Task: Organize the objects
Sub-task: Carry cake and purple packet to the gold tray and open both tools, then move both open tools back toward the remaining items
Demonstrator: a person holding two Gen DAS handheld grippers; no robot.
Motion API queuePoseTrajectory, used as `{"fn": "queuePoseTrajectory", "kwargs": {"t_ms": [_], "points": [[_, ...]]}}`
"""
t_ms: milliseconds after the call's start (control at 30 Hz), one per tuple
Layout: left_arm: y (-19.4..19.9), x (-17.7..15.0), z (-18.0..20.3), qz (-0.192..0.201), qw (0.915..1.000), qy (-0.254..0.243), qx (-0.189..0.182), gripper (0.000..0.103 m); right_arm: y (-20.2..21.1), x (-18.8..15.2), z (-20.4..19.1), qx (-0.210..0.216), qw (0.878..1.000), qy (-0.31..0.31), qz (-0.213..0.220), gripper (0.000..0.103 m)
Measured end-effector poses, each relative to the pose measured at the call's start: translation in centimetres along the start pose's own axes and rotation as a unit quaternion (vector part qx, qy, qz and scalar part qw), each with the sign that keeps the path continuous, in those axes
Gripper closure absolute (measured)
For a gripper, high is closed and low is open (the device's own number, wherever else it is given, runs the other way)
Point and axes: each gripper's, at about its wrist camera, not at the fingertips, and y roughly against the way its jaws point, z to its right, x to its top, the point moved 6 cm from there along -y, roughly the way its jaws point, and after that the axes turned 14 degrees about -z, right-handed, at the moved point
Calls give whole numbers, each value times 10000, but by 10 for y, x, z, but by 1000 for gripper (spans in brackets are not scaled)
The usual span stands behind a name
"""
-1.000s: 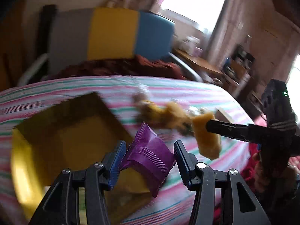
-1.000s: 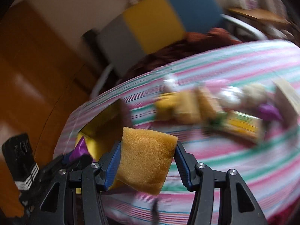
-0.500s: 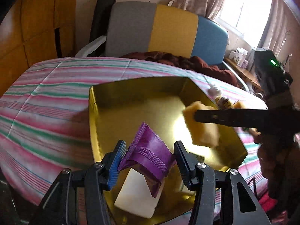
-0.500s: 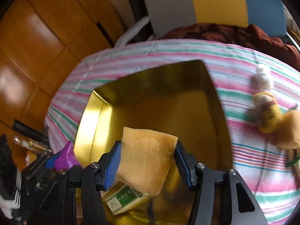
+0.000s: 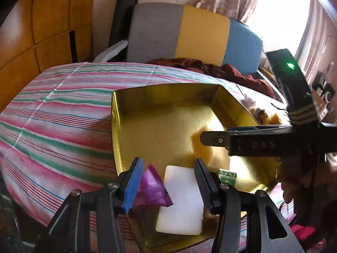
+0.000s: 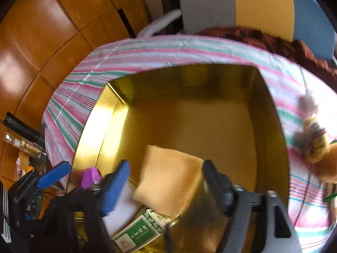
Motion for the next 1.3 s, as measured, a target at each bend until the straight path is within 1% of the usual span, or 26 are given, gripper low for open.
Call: {"fn": "queuePoseTrajectory", "kwargs": {"t_ms": [33,167,200,233,267,300,333,367,400,433,467,500,533,567,600,633,700,767,800,833,900,1100,1200,1300], "points": [[3,0,-1,38,10000,32,15,48,6,-1,-1,-57,9999,62,117,19],[19,2,-3,252,9995,160,139,37,27,-5,-10,-417,9972,332,527,18],[23,3,-3,329,9991,197,194,32,37,-7,-12,-539,9952,374,720,18],[30,5,-4,431,9985,236,240,30,47,-9,-14,-625,9929,400,932,18],[35,6,-4,517,9979,267,286,25,60,-10,-18,-734,9888,427,1231,18],[41,7,-5,622,9970,296,357,19,76,-13,-20,-863,9825,462,1585,18],[46,8,-4,721,9959,314,438,16,89,-15,-23,-986,9751,522,1918,18],[51,9,-4,817,9949,319,508,11,101,-19,-25,-1077,9685,564,2173,18],[58,10,-3,933,9933,317,604,8,111,-23,-24,-1139,9632,542,2373,18],[62,11,-1,1020,9920,304,675,6,116,-25,-22,-1157,9608,453,2477,15],[66,12,0,1101,9907,291,739,2,117,-26,-17,-1164,9593,350,2550,15],[70,12,2,1184,9894,274,800,0,115,-29,-12,-1153,9605,234,2522,15],[74,13,5,1248,9883,252,844,0,110,-30,-8,-1103,9651,137,2371,15],[75,13,6,1280,9877,228,868,0,103,-32,-3,-967,9717,39,2155,15],[76,14,8,1291,9875,193,886,0,95,-30,2,-776,9779,-79,1937,19],[75,15,10,1278,9875,153,914,0,90,-31,7,-651,9817,-176,1779,22],[75,15,13,1258,9872,80,979,0,82,-34,14,-551,9850,-262,1615,23],[74,15,16,1233,9870,21,1032,0,80,-38,19,-503,9850,-285,1628,23],[72,15,17,1207,9873,-2,1029,0,80,-40,23,-459,9853,-298,1617,22],[72,15,19,1181,9878,-14,1016,0,80,-41,25,-405,9858,-323,1600,19],[70,13,23,1145,9886,-41,978,0,83,-47,35,-337,9856,-433,1601,18],[64,12,37,1051,9892,-225,999,0,96,-61,64,-480,9834,-634,1634,16],[59,12,45,991,9895,-325,1003,0,105,-67,83,-633,9809,-776,1665,16],[55,11,53,924,9910,-405,884,0,115,-71,106,-717,9769,-1022,1735,16]]}}
